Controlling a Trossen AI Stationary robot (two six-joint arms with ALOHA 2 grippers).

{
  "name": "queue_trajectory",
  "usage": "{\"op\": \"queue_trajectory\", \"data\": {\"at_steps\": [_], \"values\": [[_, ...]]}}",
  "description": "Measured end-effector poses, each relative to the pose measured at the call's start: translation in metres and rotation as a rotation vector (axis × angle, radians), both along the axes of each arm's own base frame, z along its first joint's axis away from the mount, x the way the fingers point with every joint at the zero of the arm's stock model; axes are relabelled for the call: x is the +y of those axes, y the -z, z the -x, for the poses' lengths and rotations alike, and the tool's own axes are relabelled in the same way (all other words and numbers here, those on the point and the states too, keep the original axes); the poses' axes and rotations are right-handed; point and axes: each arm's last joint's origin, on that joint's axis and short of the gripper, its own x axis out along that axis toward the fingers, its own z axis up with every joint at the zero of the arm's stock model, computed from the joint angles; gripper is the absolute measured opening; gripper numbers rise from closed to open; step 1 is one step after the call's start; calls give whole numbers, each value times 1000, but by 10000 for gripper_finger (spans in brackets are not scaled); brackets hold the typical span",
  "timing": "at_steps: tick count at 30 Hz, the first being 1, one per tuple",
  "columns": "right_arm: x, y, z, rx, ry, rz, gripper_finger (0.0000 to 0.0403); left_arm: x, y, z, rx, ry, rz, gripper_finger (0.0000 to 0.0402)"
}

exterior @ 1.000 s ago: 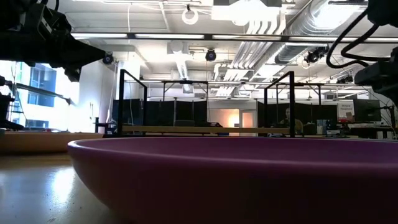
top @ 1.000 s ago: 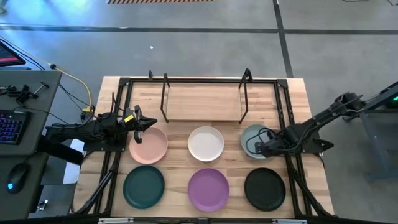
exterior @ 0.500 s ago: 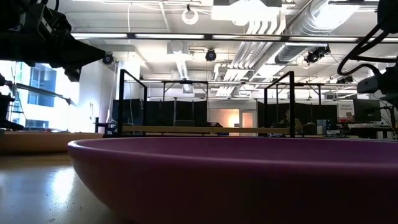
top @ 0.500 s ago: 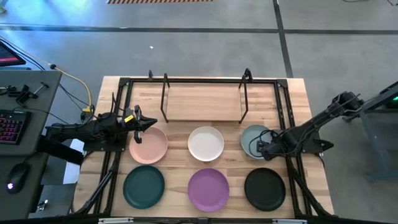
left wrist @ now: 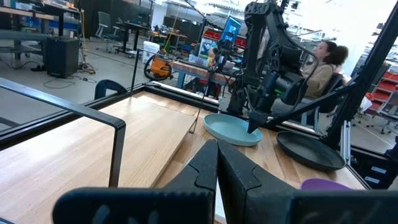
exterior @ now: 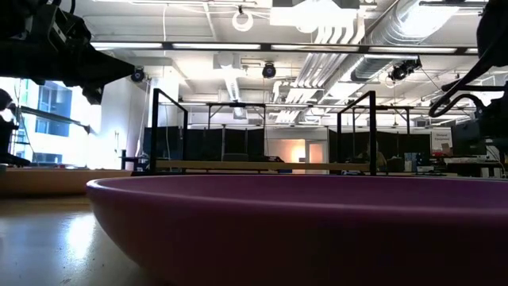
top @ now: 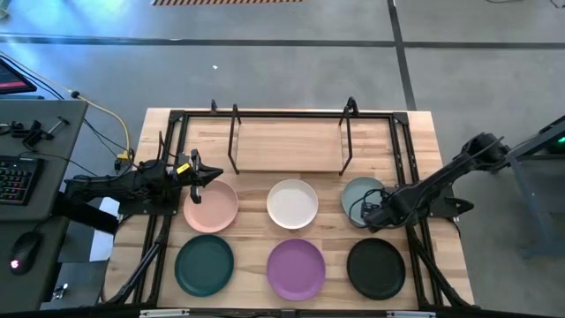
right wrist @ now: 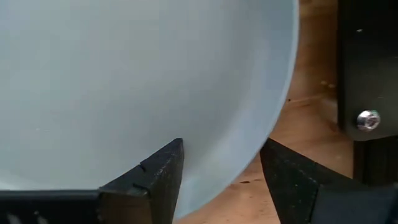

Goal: Place and stack plates onto a shelf
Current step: Put the grey plate on the shelf

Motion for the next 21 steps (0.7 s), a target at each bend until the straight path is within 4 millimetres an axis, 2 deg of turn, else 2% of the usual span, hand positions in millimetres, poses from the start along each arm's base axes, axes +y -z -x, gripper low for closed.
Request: {"op": "queue_trajectory", "data": {"at_steps": [3,10,21], "values": [[0,1,-1,8,17,11,147,0,0,0,0,0,0,0],[-1,1,0,14,-33,35,17,0,0,0,0,0,0,0],[-1,-10,-1,-63,-102,29,1,0,0,0,0,0,0,0]]}}
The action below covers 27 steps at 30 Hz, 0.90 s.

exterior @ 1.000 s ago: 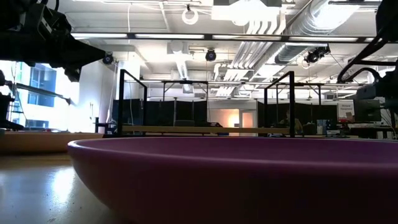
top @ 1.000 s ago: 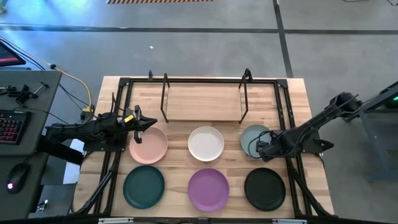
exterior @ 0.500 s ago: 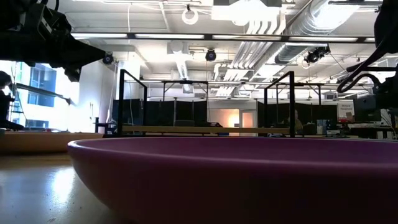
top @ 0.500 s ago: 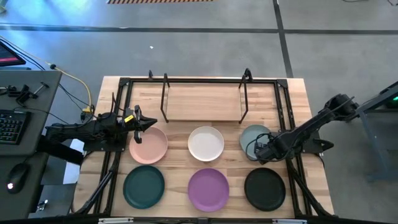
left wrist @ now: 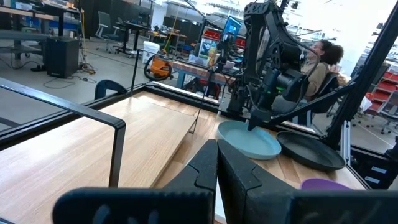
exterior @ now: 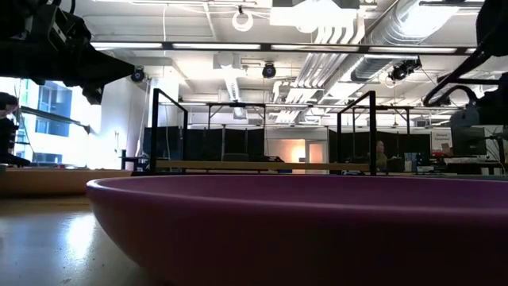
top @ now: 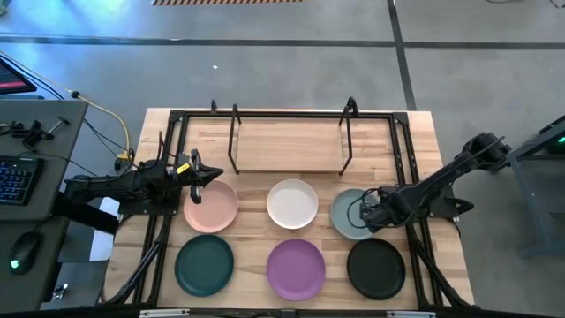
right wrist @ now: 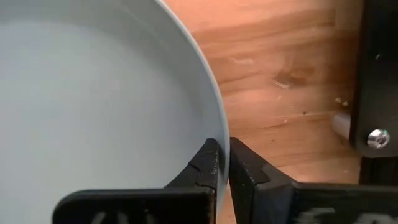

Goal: Place and stack plates onto a shelf
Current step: Put the grey plate on the shelf

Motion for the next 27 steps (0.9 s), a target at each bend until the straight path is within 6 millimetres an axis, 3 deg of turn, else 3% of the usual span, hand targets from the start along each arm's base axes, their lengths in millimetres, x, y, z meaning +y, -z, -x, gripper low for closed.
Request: {"op": "queue_trajectory", "data": {"at_steps": [7,14,27], "values": [[-7,-20,7,-169,-17,17,0,0,0,0,0,0,0,0],[-13,-36,11,-318,-164,-30,0,0,0,0,-1,0,0,0],[-12,-57,-18,-680,-344,-43,0,0,0,0,0,0,0,0]]}}
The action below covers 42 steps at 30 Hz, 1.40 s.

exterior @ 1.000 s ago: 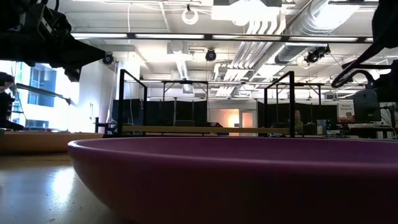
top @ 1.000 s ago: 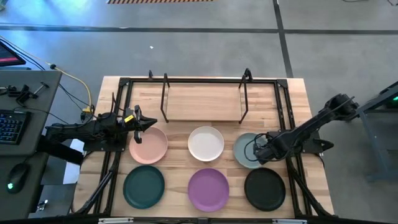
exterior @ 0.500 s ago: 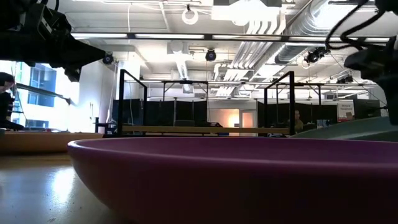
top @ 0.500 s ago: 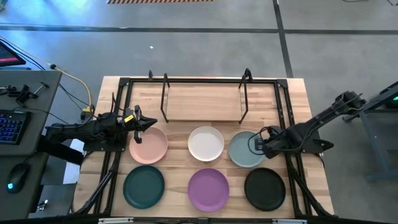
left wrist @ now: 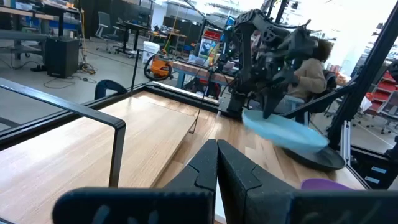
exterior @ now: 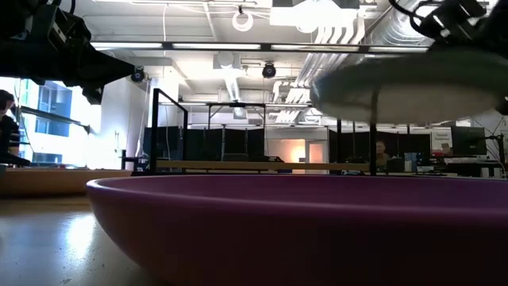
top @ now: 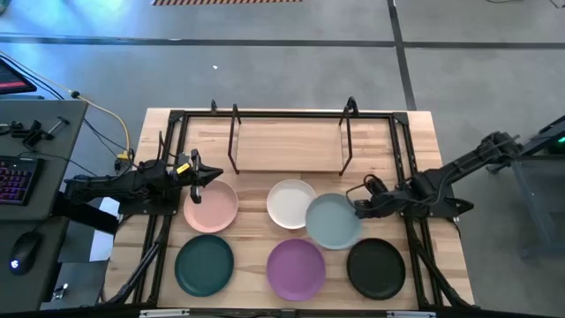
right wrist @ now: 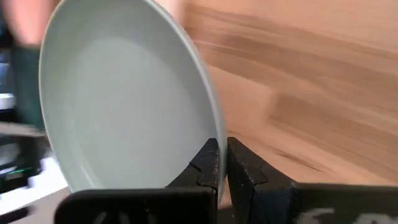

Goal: Place and stack plates onto a shelf
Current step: Put the grey plate on the shelf

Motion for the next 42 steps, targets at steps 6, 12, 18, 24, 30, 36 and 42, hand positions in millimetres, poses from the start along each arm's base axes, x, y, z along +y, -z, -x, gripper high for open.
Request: {"op": "queue_trajectory", "data": {"at_steps": [6,12,18,24,30,36,42], "values": [[-14,-27,-25,-247,19,28,0,0,0,0,0,0,0,0],[-46,-94,-53,-289,0,277,0,0,0,0,0,0,0,0],[-93,-158,-86,-205,-71,528,0,0,0,0,0,0,0,0],[-150,-177,-122,7,-175,646,0,0,0,0,0,0,0,0],[-205,-148,-151,275,-323,597,0,0,0,0,0,0,0,0],[-244,-106,-170,400,-472,518,0,0,0,0,0,0,0,0],[-268,-81,-171,482,-572,537,0,0,0,0,0,0,0,0]]}}
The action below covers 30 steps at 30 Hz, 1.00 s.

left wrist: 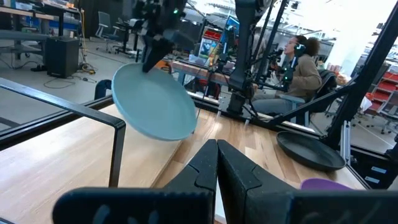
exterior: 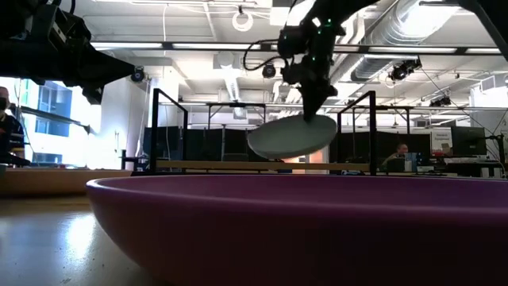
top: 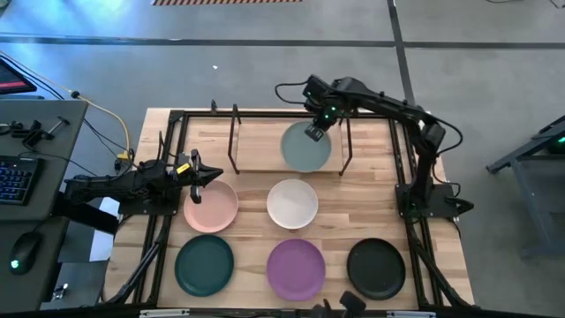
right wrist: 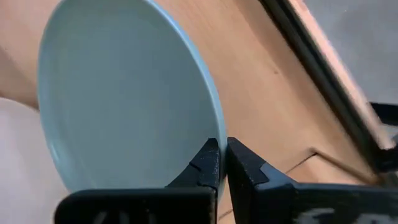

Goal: Place and stack plates onto a shelf
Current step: Put the grey plate on the shelf

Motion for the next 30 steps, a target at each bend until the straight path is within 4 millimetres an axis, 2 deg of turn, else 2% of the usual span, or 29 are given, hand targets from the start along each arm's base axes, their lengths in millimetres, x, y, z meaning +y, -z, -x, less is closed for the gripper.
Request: {"op": "queue_trajectory", "data": {"at_steps": [10,23,26,30], "values": [[-23,15,7,77,12,38,0,0,0,0,0,0,0,0],[-19,16,12,139,14,9,1,0,0,0,0,0,0,0],[-19,16,14,152,15,1,15,0,0,0,0,0,0,0],[-18,16,14,154,22,-2,56,0,0,0,0,0,0,0]]}}
